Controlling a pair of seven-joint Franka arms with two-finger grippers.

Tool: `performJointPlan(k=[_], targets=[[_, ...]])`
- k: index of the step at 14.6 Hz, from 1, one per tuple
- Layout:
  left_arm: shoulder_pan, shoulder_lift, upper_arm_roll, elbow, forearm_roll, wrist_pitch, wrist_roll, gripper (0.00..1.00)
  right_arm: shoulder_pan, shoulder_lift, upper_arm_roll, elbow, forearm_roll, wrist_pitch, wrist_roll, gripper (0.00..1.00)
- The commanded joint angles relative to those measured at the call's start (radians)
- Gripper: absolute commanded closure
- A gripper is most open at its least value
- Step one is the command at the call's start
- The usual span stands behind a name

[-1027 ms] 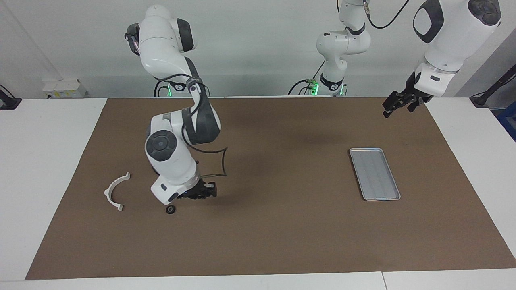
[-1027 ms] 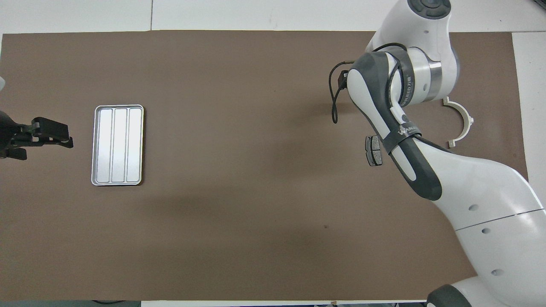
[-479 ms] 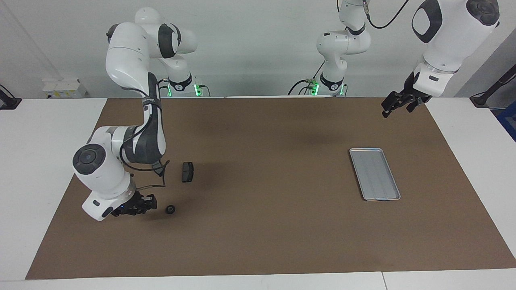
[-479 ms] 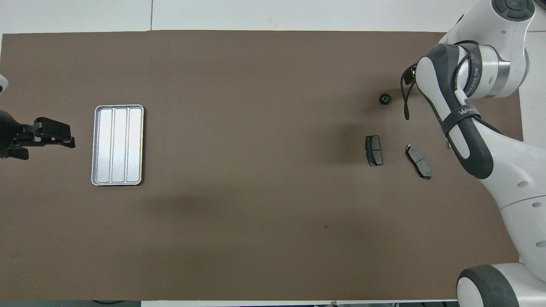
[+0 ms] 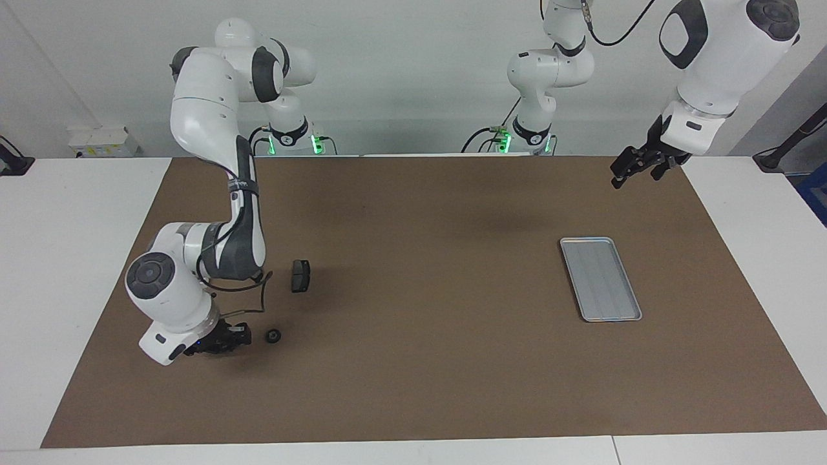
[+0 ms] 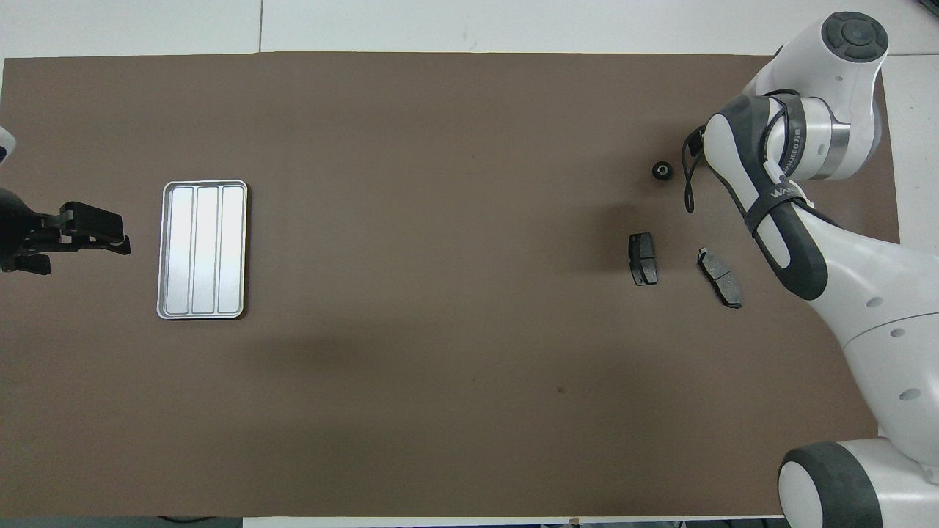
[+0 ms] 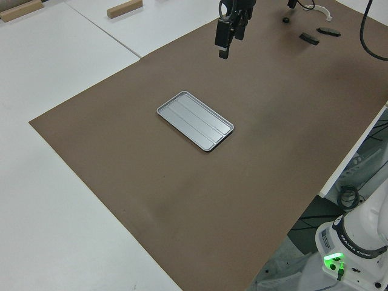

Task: Place bearing gear from tray to pile
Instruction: 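Place the gear with the right gripper beside the first gear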

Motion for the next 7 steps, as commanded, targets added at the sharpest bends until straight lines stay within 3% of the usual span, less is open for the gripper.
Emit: performJointPlan(k=[1,7], targets=[[-0.012,-0.008,0.010,-0.002,-0.011,-0.005,0.005,0.00,-0.008,0.011,0.011,-0.011,-0.012,0.029,-0.001,1.00],[-0.012,-0.008,0.016,-0.009,-0.011,0.024,0.011,0.00,-0.015,0.027,0.013,-0.011,0.008,0.052,-0.003,1.00]])
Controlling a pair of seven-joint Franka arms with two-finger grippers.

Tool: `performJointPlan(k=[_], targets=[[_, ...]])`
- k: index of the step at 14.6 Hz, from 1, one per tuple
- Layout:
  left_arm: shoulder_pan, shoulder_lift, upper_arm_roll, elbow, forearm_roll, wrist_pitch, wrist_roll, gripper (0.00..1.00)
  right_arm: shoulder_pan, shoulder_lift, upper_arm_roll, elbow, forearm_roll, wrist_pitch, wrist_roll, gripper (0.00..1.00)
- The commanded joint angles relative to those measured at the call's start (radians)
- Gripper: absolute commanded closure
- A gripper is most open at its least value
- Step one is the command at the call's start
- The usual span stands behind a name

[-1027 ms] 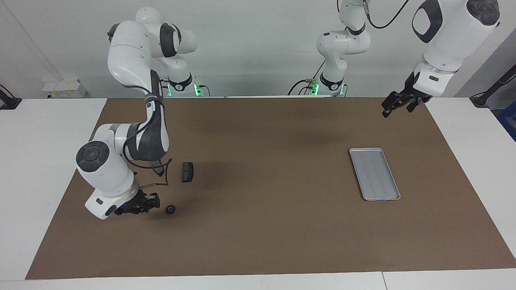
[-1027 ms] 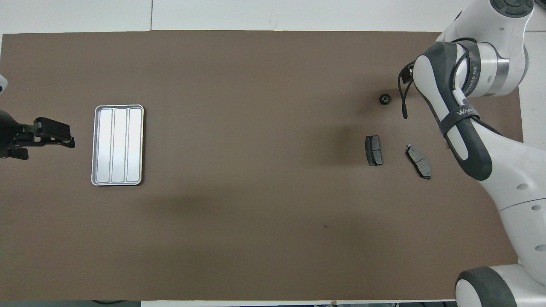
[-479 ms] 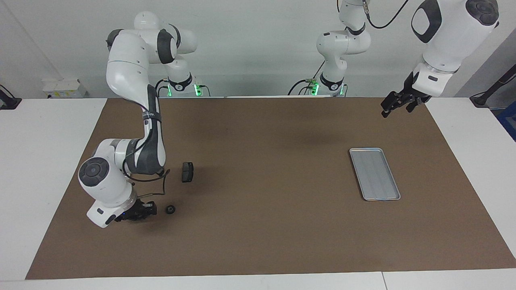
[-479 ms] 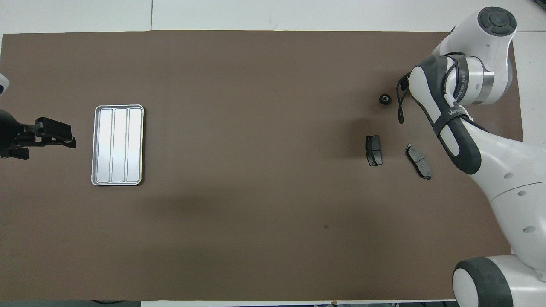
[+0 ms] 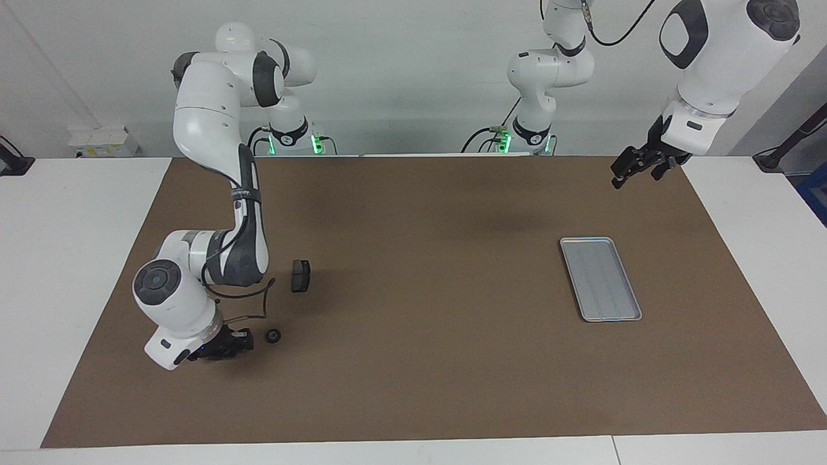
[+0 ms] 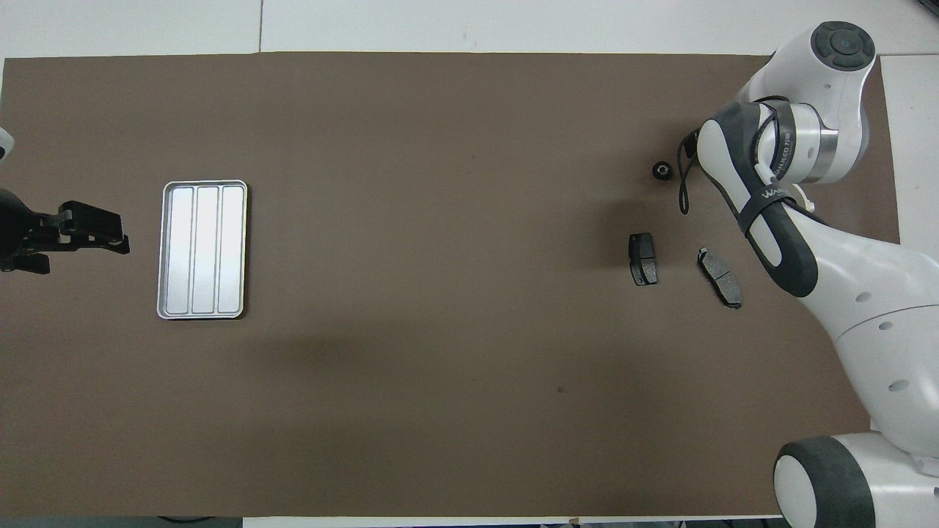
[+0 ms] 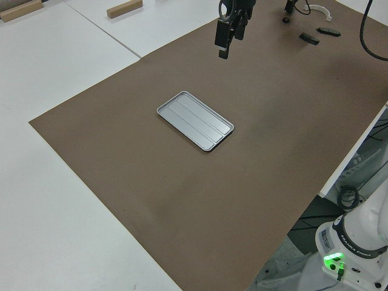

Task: Place bearing gear from tray to pile
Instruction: 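Place the gear with the right gripper beside the first gear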

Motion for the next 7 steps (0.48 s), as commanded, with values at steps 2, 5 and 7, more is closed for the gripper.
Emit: performJointPlan(k=[2,5,7], targets=[[-0.012,-0.008,0.014,-0.009,-0.011,0.025,0.011,0.00,-0.015,0.005,0.011,-0.008,0.007,0.019,-0.003,0.81],[-0.029,-0.008,0.020,-0.020,-0.011,0.043,0.011,0.00,-0.013,0.005,0.013,-0.008,0.007,0.018,0.008,0.00],[-0.030,-0.005,0.021,-0.022,-0.011,0.054,0.012,0.00,-0.013,0.000,0.013,-0.007,0.007,0.005,0.008,0.00]])
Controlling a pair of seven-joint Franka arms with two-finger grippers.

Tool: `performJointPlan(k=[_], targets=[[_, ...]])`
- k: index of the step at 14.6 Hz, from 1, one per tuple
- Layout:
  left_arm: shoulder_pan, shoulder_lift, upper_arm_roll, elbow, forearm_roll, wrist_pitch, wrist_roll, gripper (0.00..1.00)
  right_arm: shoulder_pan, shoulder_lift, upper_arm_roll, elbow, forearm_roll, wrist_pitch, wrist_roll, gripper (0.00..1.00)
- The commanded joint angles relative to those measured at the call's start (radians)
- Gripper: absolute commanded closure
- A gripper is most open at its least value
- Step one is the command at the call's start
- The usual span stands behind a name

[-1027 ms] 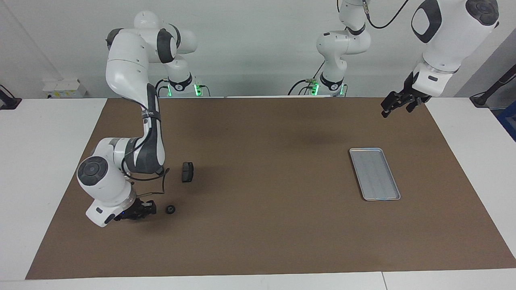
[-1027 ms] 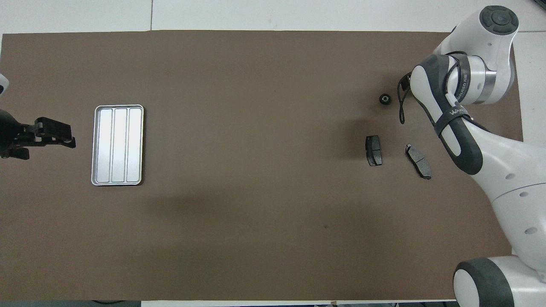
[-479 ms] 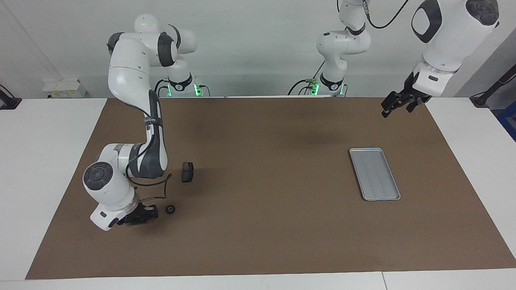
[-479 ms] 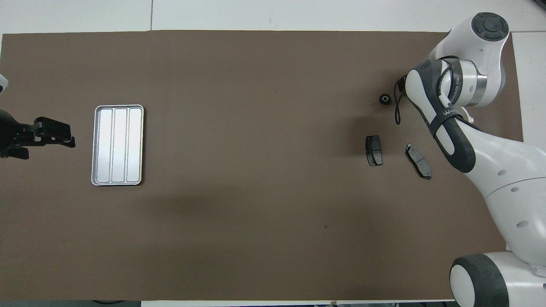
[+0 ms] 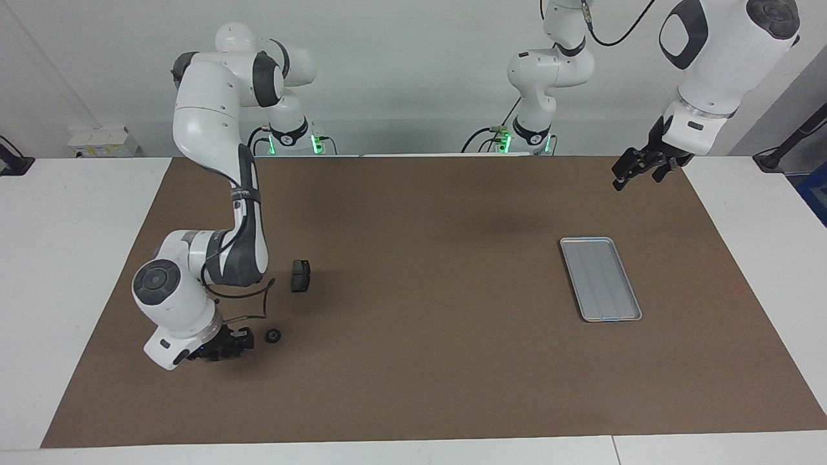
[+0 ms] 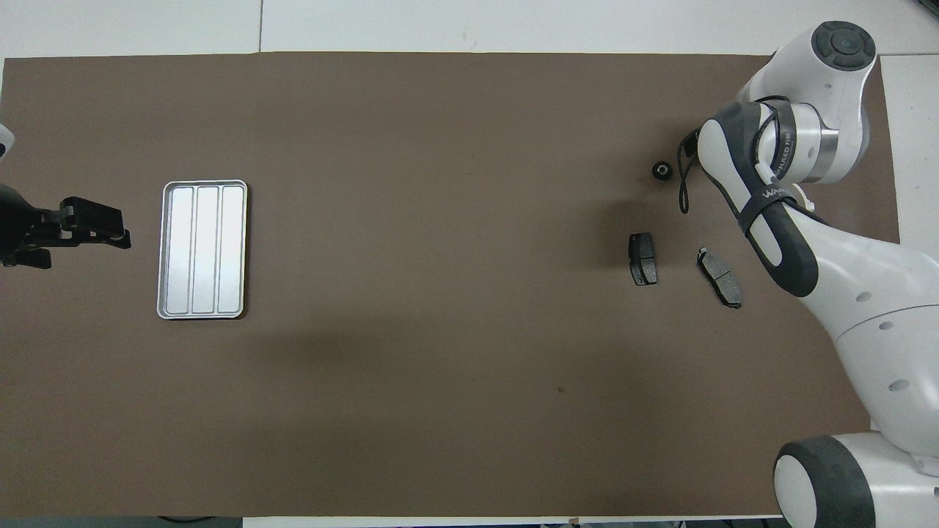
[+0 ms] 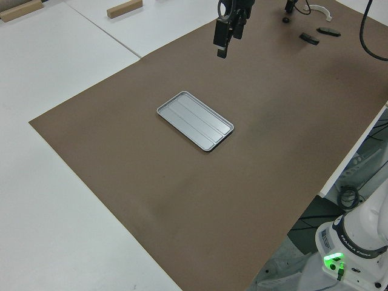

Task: Place bearing gear from tray to pile
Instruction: 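Place the gear with the right gripper beside the first gear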

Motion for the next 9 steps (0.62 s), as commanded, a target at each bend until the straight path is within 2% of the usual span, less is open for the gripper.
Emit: performJointPlan(k=[1,3,5,9], targets=[[-0.025,0.001,0.021,-0.014,-0.011,0.028,0.012,0.00,-0.013,-0.006,0.015,-0.003,0.004,-0.001,0.008,0.00],[-0.023,0.016,0.023,0.000,-0.011,0.025,0.012,0.00,-0.011,-0.023,0.019,0.007,0.000,-0.065,0.008,0.00],[-0.023,0.021,0.023,0.006,-0.011,0.026,0.012,0.00,-0.002,-0.076,0.021,0.008,0.000,-0.119,0.008,0.00],[-0.031,0.018,0.019,0.003,-0.009,0.021,0.011,0.00,0.001,-0.240,0.019,0.008,-0.003,-0.277,-0.007,0.00]])
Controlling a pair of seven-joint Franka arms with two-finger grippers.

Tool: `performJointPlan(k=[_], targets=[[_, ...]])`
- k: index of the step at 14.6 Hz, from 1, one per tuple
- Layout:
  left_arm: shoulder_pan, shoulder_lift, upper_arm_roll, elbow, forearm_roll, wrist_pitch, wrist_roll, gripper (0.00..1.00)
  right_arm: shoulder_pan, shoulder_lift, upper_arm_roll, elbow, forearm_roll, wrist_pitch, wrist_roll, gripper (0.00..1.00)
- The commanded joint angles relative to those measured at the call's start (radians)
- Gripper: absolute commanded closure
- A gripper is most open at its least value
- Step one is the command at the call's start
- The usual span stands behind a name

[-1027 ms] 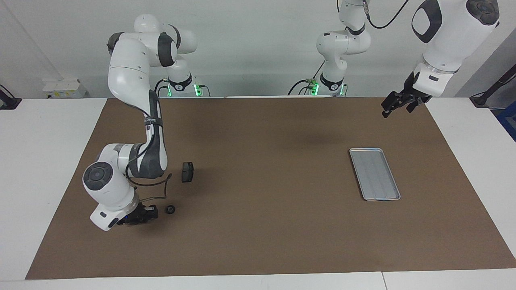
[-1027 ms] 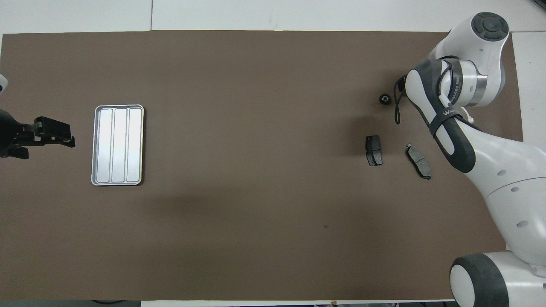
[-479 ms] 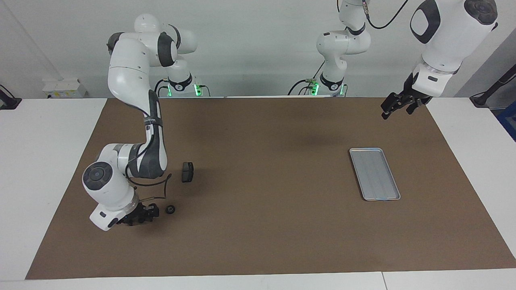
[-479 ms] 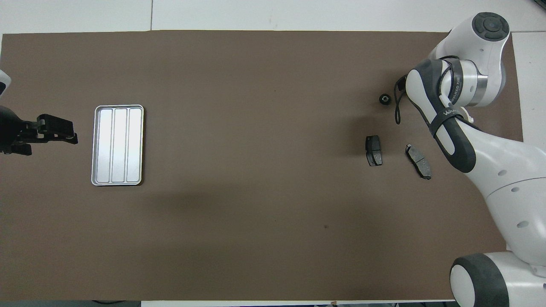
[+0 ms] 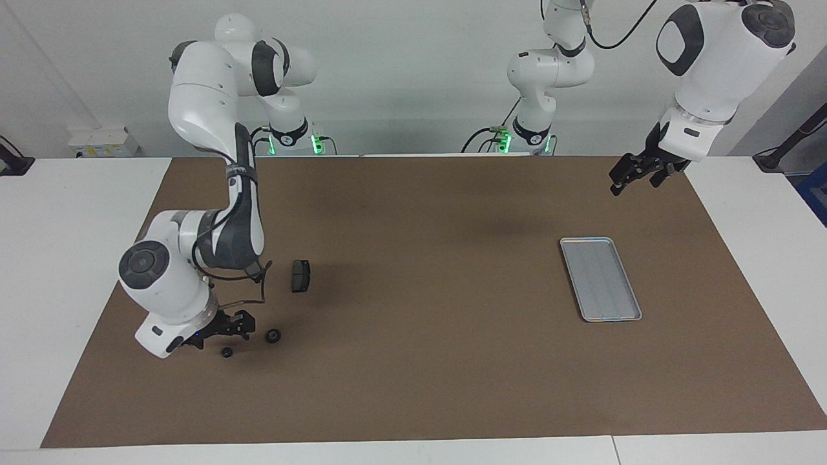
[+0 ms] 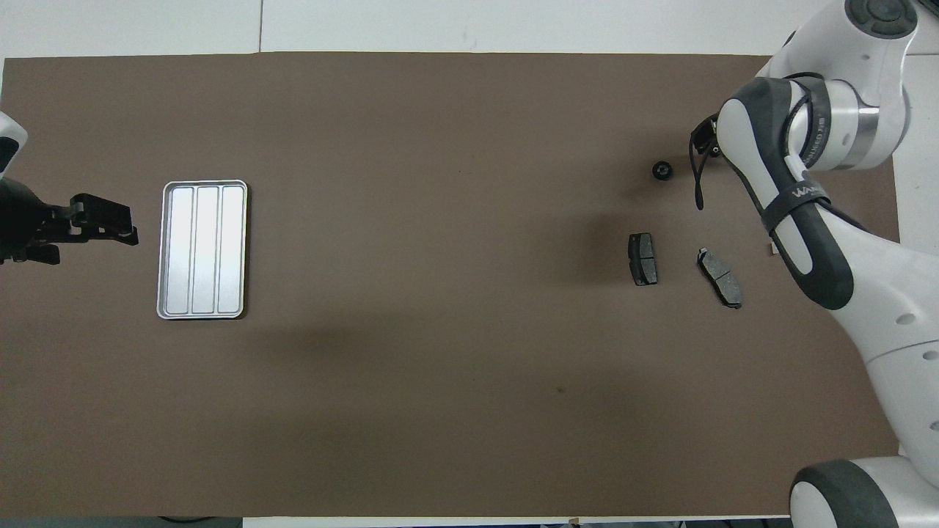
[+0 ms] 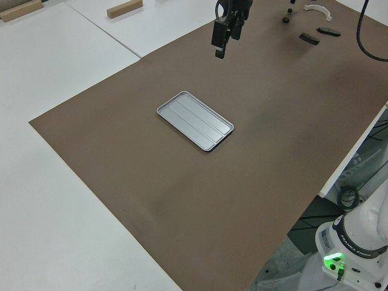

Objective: Place bearing gear from tray to pile

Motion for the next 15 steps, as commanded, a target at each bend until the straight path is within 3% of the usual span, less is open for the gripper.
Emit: performJointPlan(k=[1,4,9,15], targets=[[-0.021,0.001,0.015,0.002,-0.009,0.007,0.012,0.00,-0.005,-0.159,0.009,-0.031,-0.003,-0.118,-0.009,0.00],[-0.025,-0.004,0.015,-0.001,-0.009,0.007,0.012,0.00,-0.005,-0.338,0.006,-0.063,0.005,-0.236,-0.007,0.00],[-0.025,-0.007,0.014,-0.006,-0.009,0.010,0.005,0.00,-0.005,-0.670,0.005,-0.319,0.008,-0.326,0.003,0.00],[-0.025,-0.007,0.014,-0.006,-0.009,0.010,0.005,0.00,-0.001,-0.742,0.003,-0.388,0.000,-0.390,0.000,0.00]])
